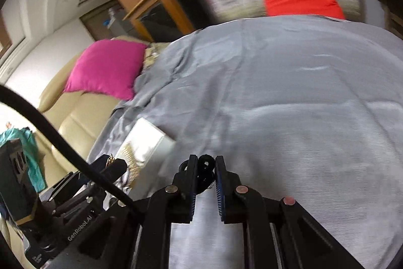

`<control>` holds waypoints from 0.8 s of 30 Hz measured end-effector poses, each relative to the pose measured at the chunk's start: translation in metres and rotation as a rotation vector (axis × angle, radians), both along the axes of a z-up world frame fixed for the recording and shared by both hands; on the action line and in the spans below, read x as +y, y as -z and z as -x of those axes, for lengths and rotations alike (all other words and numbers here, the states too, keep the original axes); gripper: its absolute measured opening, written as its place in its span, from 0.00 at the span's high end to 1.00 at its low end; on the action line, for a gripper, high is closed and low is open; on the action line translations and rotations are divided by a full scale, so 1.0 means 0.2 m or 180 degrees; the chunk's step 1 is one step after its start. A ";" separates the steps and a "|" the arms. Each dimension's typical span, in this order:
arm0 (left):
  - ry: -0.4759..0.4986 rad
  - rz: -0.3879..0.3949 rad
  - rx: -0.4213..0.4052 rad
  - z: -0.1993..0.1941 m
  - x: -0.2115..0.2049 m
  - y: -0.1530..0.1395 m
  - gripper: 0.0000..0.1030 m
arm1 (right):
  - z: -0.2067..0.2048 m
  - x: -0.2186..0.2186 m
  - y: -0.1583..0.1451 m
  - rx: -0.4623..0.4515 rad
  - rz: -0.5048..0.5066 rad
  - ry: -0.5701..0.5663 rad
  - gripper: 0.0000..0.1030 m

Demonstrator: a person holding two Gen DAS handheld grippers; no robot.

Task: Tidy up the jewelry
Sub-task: 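Carry the brooch with the left gripper while the right gripper carries the clip to the tray, then open the left gripper over the tray while the right gripper releases the clip there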

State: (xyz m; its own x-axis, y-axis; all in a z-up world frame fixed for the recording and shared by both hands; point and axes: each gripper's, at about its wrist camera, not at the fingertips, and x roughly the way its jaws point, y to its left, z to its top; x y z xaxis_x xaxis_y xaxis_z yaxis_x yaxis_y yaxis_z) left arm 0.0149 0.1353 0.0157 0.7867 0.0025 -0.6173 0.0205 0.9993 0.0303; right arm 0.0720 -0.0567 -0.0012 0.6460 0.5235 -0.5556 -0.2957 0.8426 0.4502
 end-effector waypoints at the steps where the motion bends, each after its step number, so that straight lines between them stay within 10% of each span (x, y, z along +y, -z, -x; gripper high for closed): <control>1: -0.0055 0.0014 -0.0004 0.01 0.04 0.00 0.62 | 0.01 0.06 -0.01 -0.0020 0.0027 -0.0068 0.86; 16: -0.1149 0.0252 0.0262 0.26 0.89 0.13 0.62 | 0.12 0.85 -0.04 -0.0263 0.0142 -0.1171 0.86; 24: -0.1241 0.0244 0.0756 0.24 1.00 0.34 0.62 | 0.15 1.19 0.14 -0.0066 0.0364 -0.1675 0.86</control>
State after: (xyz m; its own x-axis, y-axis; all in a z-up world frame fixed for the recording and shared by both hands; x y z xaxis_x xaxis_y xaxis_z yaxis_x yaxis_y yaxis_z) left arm -0.0323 0.3359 -0.0519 0.5727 0.2175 -0.7904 -0.3600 0.9329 -0.0041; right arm 0.0428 0.1806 -0.0289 0.3242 0.7163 -0.6179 -0.6990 0.6215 0.3537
